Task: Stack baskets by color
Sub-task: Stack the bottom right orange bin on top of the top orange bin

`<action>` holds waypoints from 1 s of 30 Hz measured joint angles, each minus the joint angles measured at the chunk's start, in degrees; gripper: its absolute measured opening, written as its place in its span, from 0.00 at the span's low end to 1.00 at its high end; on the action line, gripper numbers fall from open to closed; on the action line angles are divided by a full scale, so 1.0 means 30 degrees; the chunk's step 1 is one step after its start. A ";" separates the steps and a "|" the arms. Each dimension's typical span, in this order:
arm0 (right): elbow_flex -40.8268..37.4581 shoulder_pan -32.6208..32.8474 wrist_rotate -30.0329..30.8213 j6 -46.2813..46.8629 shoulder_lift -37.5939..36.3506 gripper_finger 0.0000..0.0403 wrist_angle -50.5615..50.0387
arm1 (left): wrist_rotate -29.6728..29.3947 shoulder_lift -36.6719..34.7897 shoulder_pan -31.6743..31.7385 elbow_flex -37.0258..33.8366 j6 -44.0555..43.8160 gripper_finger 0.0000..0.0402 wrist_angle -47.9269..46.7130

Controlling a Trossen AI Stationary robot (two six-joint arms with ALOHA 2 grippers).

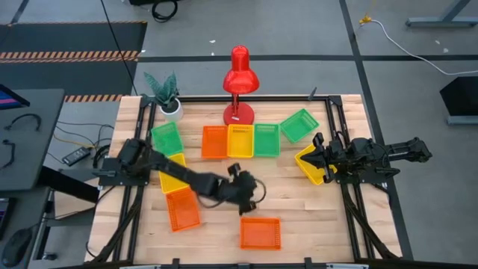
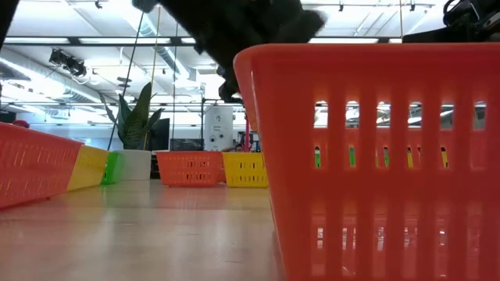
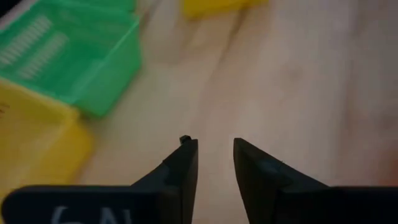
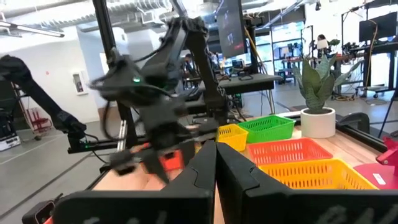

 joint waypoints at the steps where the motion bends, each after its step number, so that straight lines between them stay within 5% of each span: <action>1: 0.0000 -0.0002 -0.0002 0.0000 0.0009 0.03 -0.0048 | -0.0466 0.0000 -0.0369 -0.0314 -0.0183 0.26 0.1451; 5: 0.0002 0.0003 -0.0012 0.0000 0.0026 0.03 -0.0028 | -0.3753 0.0000 -0.1950 -0.1027 0.0908 0.24 0.5333; 10: 0.0006 0.0003 -0.0007 0.0000 0.0026 0.03 -0.0028 | -0.6793 0.0178 -0.3694 -0.1039 0.3336 0.21 0.5559; 13: 0.0000 0.0003 -0.0007 0.0000 0.0023 0.03 -0.0022 | -0.6797 0.0163 -0.4074 -0.2387 0.3062 0.19 0.7506; 18: 0.0000 0.0003 -0.0007 0.0108 0.0034 0.03 0.1447 | -0.6461 0.0225 -0.4087 -0.7885 0.3763 0.16 1.7549; 23: 0.0000 0.0003 -0.0007 0.0503 0.0026 0.03 0.4396 | -0.5744 0.0213 -0.3440 -1.1113 0.9583 0.12 2.6622; 30: 0.0000 0.0003 -0.0007 0.0503 0.0019 0.03 0.9857 | -0.4094 0.0189 -0.1918 -1.1230 1.3393 0.10 2.8816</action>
